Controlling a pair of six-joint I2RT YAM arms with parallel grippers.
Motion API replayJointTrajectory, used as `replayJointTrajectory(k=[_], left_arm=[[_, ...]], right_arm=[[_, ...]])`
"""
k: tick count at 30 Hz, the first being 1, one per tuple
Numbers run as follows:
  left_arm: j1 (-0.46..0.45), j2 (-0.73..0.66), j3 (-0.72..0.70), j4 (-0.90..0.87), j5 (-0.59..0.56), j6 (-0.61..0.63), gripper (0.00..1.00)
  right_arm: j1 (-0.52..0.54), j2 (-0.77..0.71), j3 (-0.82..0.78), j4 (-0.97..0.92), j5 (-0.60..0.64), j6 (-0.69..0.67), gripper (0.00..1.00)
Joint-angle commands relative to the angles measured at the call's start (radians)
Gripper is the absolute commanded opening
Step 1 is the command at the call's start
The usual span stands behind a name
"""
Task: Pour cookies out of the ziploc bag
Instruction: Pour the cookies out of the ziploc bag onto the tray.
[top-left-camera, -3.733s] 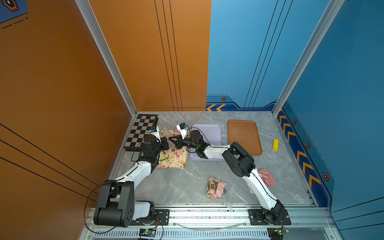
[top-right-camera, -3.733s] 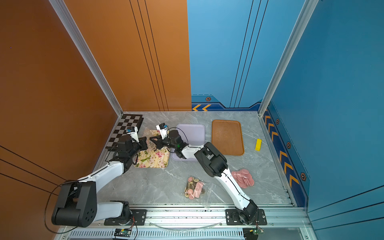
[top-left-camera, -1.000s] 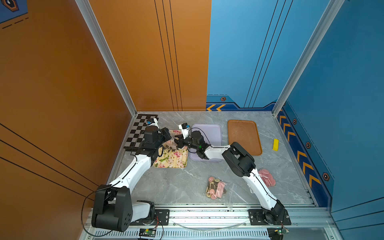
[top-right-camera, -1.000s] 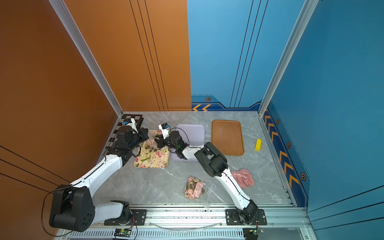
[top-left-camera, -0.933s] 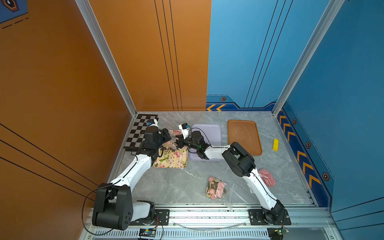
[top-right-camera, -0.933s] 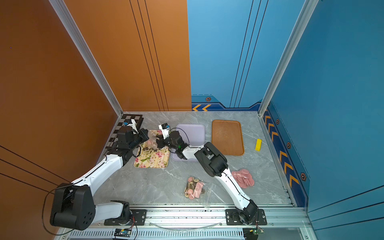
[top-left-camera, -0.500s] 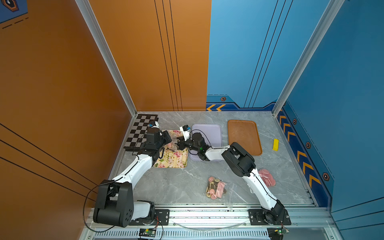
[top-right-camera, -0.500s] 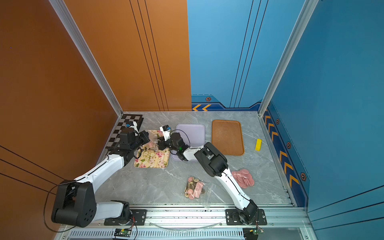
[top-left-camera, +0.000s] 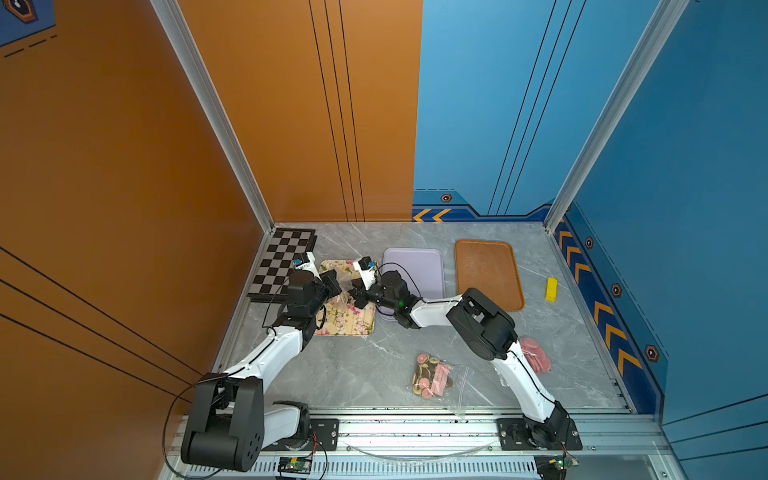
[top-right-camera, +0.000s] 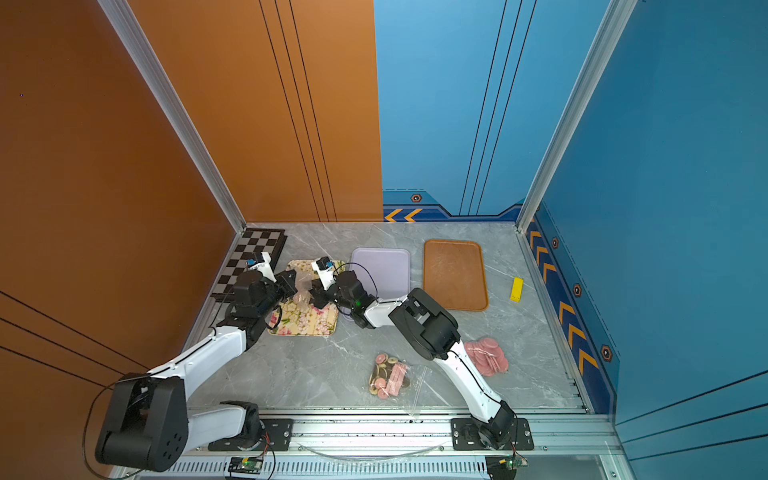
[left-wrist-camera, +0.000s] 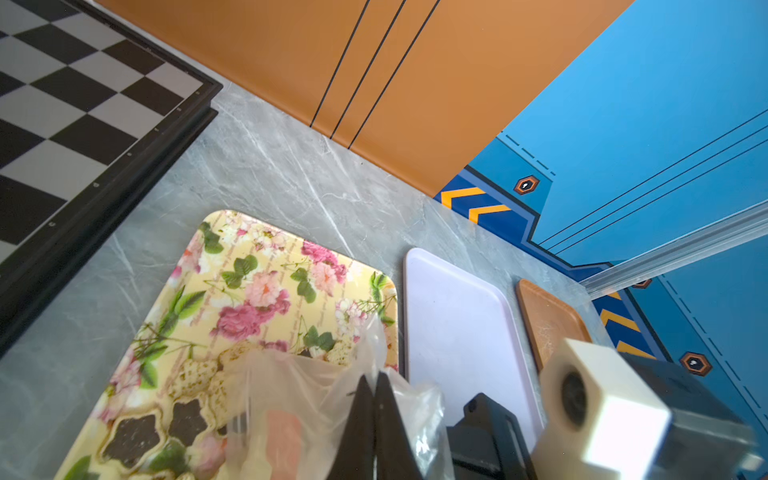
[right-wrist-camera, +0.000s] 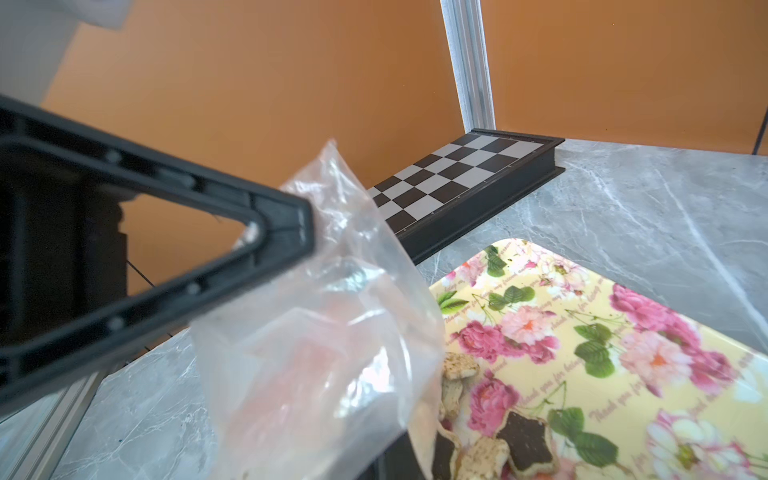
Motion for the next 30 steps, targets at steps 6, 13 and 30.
replayJointTrajectory(k=[6,13,30], left_arm=[[0.034,-0.022,-0.035,0.088,0.041,-0.01,0.0],[0.041,-0.028,-0.05,0.179,0.096,-0.029,0.0],[-0.03,-0.074,0.095,-0.193,-0.025,0.111,0.0]], right_arm=[[0.004,-0.071,-0.061,0.044,0.07,-0.051,0.0],[-0.002,-0.098,-0.134,0.134,0.117,-0.039,0.0],[-0.041,-0.042,-0.007,-0.015,0.077,0.046,0.0]])
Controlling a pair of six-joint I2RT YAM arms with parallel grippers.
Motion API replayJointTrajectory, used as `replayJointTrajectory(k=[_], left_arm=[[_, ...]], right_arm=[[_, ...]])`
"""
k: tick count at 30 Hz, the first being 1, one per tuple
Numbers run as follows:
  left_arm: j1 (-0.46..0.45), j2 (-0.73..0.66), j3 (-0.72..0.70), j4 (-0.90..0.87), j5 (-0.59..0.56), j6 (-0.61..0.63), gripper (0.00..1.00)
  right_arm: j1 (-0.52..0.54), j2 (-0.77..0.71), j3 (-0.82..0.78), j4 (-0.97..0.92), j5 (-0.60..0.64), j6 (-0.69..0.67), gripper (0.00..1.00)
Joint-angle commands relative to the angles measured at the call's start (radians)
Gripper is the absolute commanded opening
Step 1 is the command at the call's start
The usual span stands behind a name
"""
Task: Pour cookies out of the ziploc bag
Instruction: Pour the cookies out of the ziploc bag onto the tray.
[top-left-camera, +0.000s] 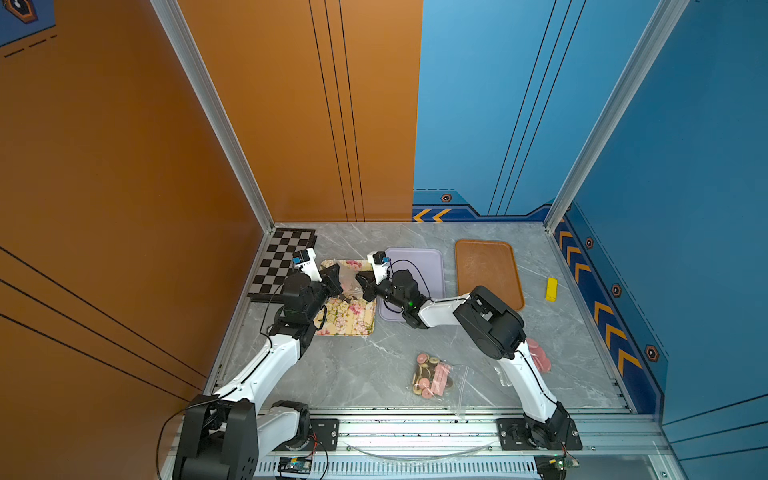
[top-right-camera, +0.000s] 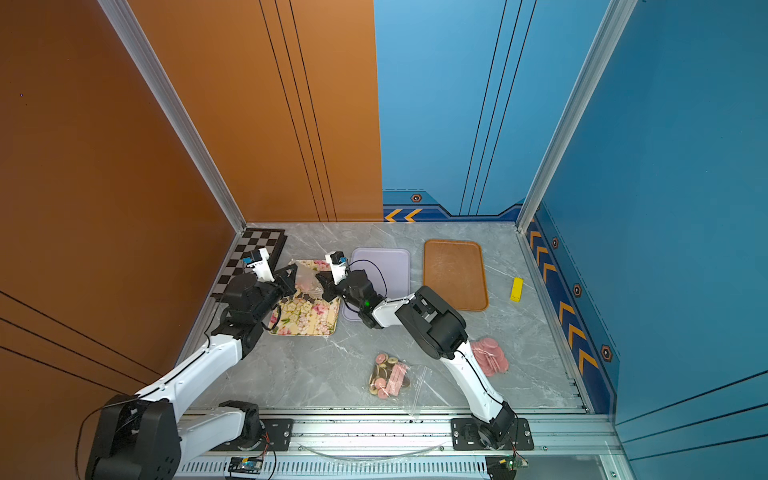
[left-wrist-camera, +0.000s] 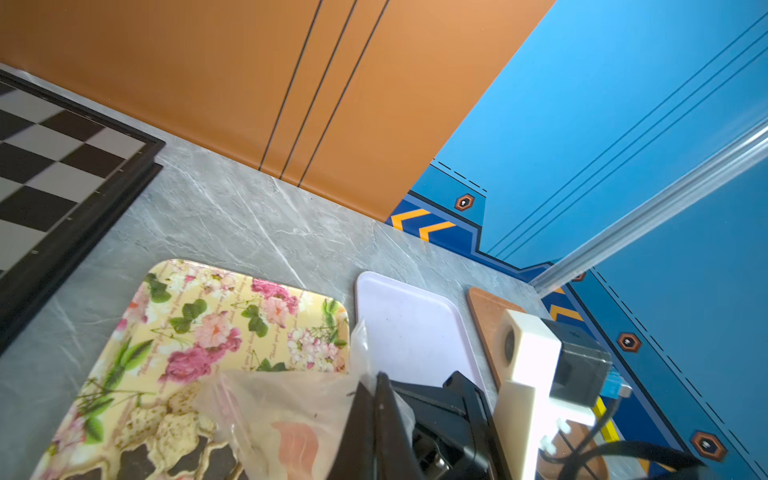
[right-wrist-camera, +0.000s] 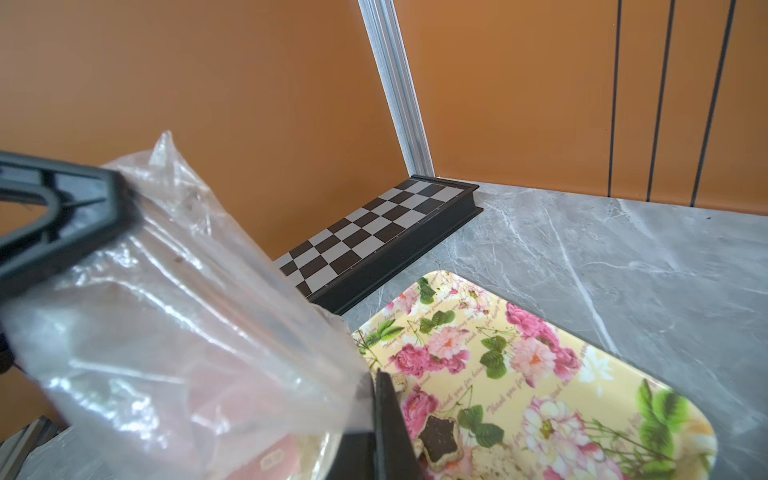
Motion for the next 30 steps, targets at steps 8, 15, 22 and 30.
replayJointTrajectory(k=[8,15,22,30], left_arm=[[0.019,0.102,0.128,-0.267,-0.141,0.014,0.0],[0.027,0.214,0.122,-0.098,-0.032,-0.106,0.0],[-0.003,0.224,0.156,-0.145,-0.078,-0.064,0.0],[0.007,0.179,0.161,-0.204,-0.081,0.013,0.0]], right_arm=[[0.003,-0.005,0.03,-0.036,-0.144,0.005,0.0],[0.011,-0.009,0.037,-0.056,-0.207,0.0,0.13],[0.009,0.013,0.069,-0.08,-0.255,0.023,0.25],[-0.009,0.022,0.056,-0.024,-0.253,0.081,0.51]])
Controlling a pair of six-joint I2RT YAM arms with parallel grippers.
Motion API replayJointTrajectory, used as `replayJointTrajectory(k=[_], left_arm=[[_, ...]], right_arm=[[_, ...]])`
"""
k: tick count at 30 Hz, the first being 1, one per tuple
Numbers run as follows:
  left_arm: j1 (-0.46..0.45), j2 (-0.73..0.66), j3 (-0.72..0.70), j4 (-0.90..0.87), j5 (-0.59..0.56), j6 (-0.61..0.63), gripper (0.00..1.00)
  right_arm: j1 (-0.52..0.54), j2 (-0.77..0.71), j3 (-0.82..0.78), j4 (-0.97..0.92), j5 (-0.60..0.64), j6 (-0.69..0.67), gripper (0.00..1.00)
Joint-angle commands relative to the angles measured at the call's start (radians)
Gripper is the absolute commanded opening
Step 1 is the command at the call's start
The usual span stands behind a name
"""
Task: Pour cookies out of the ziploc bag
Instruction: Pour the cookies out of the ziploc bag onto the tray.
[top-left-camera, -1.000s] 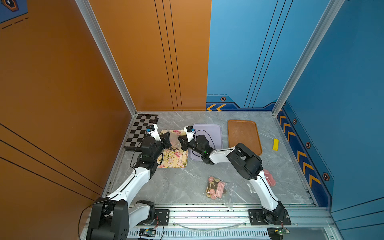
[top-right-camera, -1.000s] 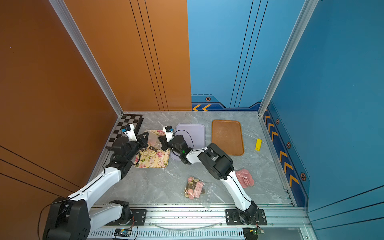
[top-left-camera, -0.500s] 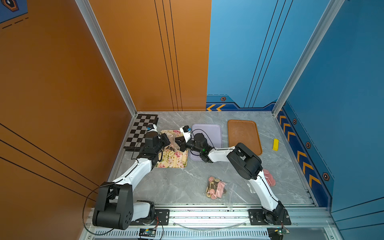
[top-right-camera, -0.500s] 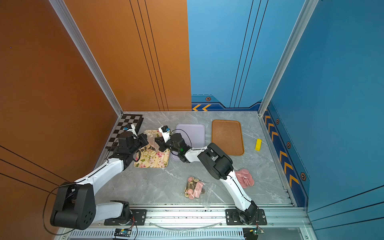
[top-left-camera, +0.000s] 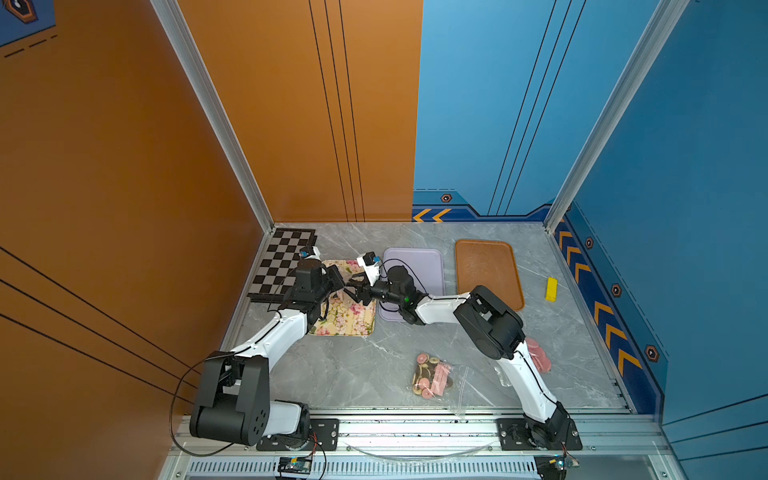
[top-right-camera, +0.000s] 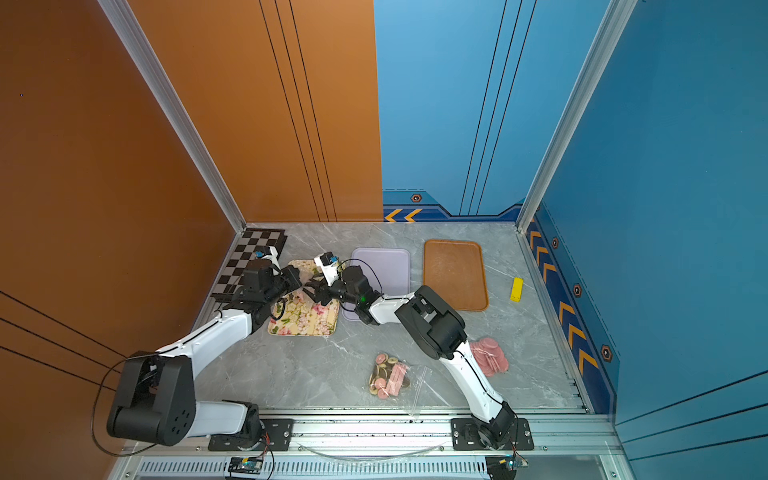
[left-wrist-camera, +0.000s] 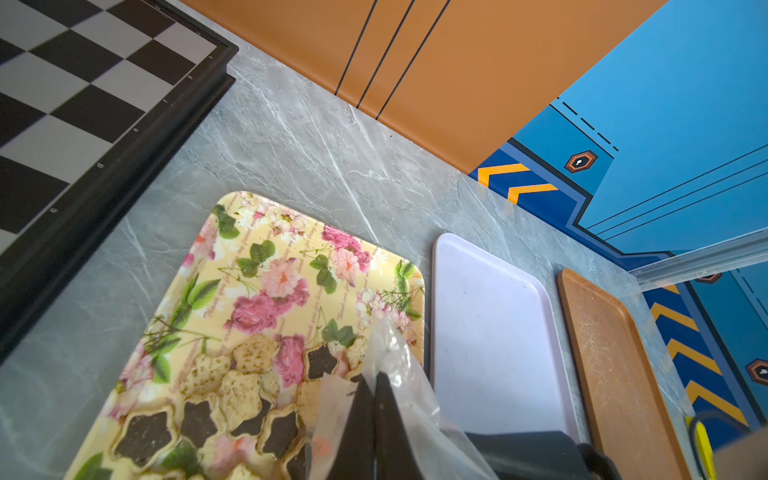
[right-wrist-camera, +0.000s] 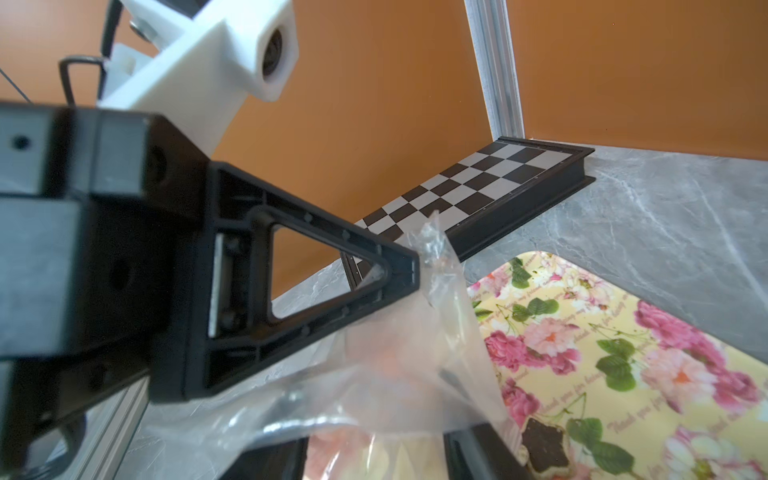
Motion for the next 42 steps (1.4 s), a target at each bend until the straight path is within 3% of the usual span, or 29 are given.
replayJointTrajectory(k=[1,4,6,8,10,12,15,21,25,27,28,30,32,34,37,42], left_arm=[[0.019,-0.015,0.023,-0.042,0.015,0.037,0.0],[0.02,-0.028,0.035,-0.05,0.094,0.041,0.0],[0.004,-0.054,-0.035,0.068,0.041,0.033,0.0],[0.033,0.003,0.033,-0.057,0.091,0.045,0.0],[0.019,-0.012,0.034,-0.044,0.167,0.026,0.0],[-0.043,-0.064,-0.005,-0.008,0.04,0.06,0.0],[-0.033,-0.017,0.067,-0.159,0.025,0.128,0.0],[-0.034,-0.105,-0.046,-0.043,-0.019,0.155,0.0],[-0.029,-0.141,-0.069,-0.029,-0.059,0.176,0.0],[-0.011,-0.139,-0.072,-0.028,-0.022,0.165,0.0],[-0.013,-0.141,-0.074,-0.028,-0.019,0.166,0.08],[-0.014,-0.147,-0.085,-0.023,-0.021,0.171,0.35],[-0.016,-0.175,-0.108,-0.019,-0.028,0.161,0.42],[-0.028,-0.229,-0.148,-0.012,-0.049,0.162,0.47],[-0.034,-0.311,-0.206,-0.013,-0.031,0.179,0.52],[-0.022,-0.325,-0.264,-0.016,0.009,0.186,0.51]], right_arm=[[-0.012,0.022,0.015,0.04,-0.017,0.037,0.51],[-0.015,0.017,0.002,0.054,-0.001,0.038,0.58],[-0.021,0.017,-0.009,0.076,0.006,0.049,0.59],[-0.025,0.029,0.003,0.079,0.004,0.064,0.59],[-0.027,0.036,0.015,0.071,-0.004,0.071,0.45],[-0.03,0.038,0.02,0.07,0.002,0.072,0.25],[-0.031,0.036,0.017,0.092,0.003,0.082,0.0],[-0.024,0.005,-0.046,0.197,-0.024,0.08,0.0],[-0.024,0.015,0.015,0.052,0.104,0.034,0.0],[-0.006,0.027,0.043,0.042,0.024,0.016,0.0],[0.007,0.024,0.049,0.013,0.002,-0.012,0.0],[0.024,0.003,0.047,-0.074,0.125,-0.088,0.0],[-0.003,0.018,0.058,-0.049,0.127,-0.037,0.0],[-0.017,0.041,0.075,-0.025,0.076,0.021,0.0],[-0.011,0.029,0.059,-0.02,0.111,0.006,0.0],[-0.019,0.043,0.071,0.001,0.077,0.031,0.0]])
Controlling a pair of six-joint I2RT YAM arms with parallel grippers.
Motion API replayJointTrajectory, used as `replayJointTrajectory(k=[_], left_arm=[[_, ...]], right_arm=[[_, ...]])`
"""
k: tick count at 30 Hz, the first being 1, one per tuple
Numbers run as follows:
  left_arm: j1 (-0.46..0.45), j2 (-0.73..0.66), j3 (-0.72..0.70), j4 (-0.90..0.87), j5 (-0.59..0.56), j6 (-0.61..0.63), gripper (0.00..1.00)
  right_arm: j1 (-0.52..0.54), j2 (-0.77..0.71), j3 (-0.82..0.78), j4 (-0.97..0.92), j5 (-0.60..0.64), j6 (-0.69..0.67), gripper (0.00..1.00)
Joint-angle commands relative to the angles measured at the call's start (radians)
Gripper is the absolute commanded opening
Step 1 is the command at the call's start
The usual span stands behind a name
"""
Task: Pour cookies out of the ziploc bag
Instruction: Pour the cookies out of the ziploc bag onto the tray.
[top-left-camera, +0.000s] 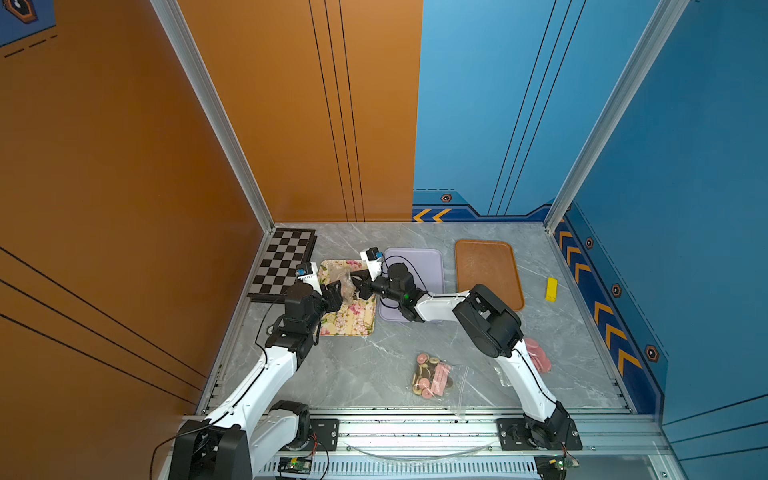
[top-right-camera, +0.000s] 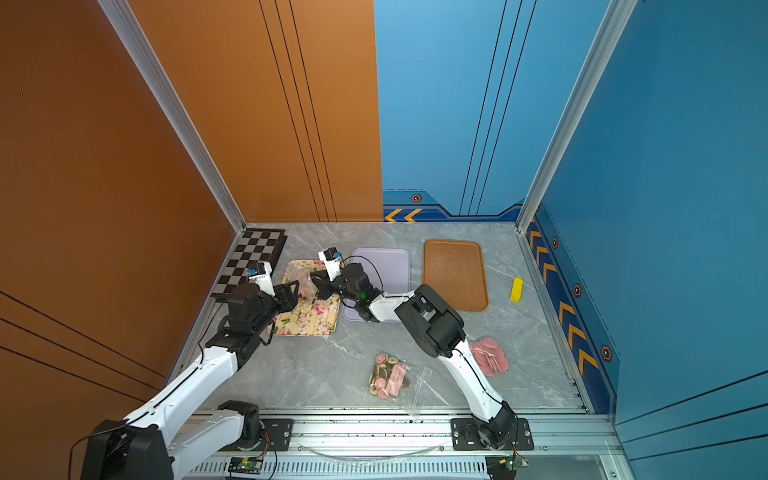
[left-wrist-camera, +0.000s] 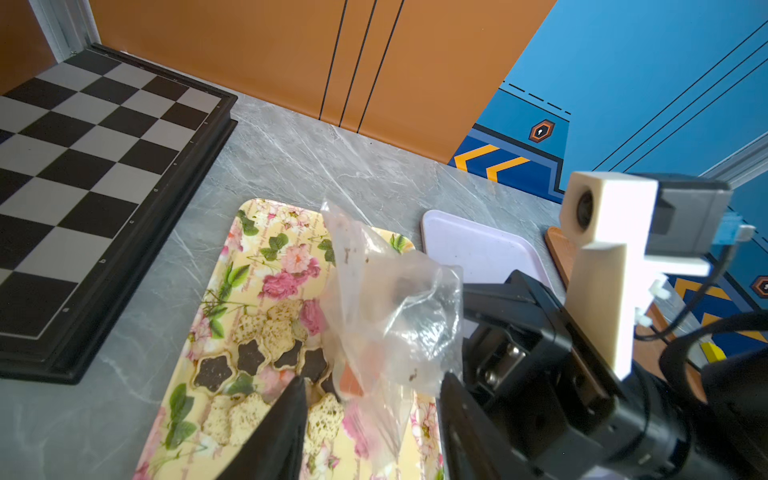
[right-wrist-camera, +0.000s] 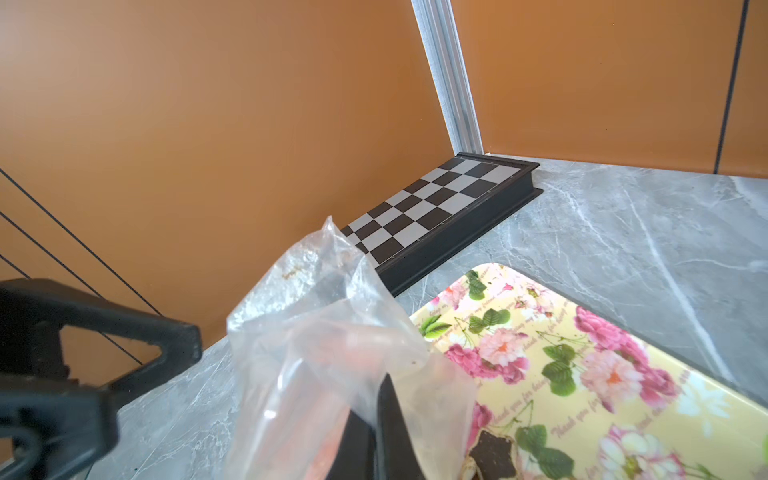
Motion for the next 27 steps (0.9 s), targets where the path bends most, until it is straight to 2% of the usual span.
replayJointTrajectory(k=[1,6,11,13,15,19,20,23,27], left_arm=[[0.017,0.037,-0.018,-0.001,0.046,0.026,0.5],[0.041,0.188,0.05,0.029,0.176,0.038,0.49],[0.047,0.29,0.103,0.065,0.173,0.046,0.55],[0.052,0.324,0.123,0.083,0.187,0.041,0.54],[0.047,0.354,0.145,0.09,0.18,0.047,0.44],[0.024,0.374,0.16,0.091,0.149,0.067,0.04],[0.015,0.365,0.154,0.092,0.126,0.074,0.0],[-0.001,0.314,0.108,0.091,0.052,0.09,0.0],[-0.008,0.278,0.079,0.031,-0.169,0.086,0.0]], right_arm=[[-0.002,0.018,0.027,0.017,-0.012,0.023,0.0],[-0.003,0.022,0.028,0.032,-0.034,0.031,0.0],[-0.011,0.042,0.047,0.066,-0.086,0.073,0.0],[-0.011,0.046,0.05,0.06,-0.094,0.075,0.0],[-0.011,0.049,0.059,0.06,-0.105,0.078,0.0],[-0.013,0.052,0.06,0.063,-0.107,0.083,0.0],[-0.014,0.051,0.057,0.067,-0.106,0.086,0.0],[-0.018,0.03,0.017,0.092,-0.061,0.077,0.0],[-0.015,-0.007,-0.042,0.096,0.043,0.031,0.0]])
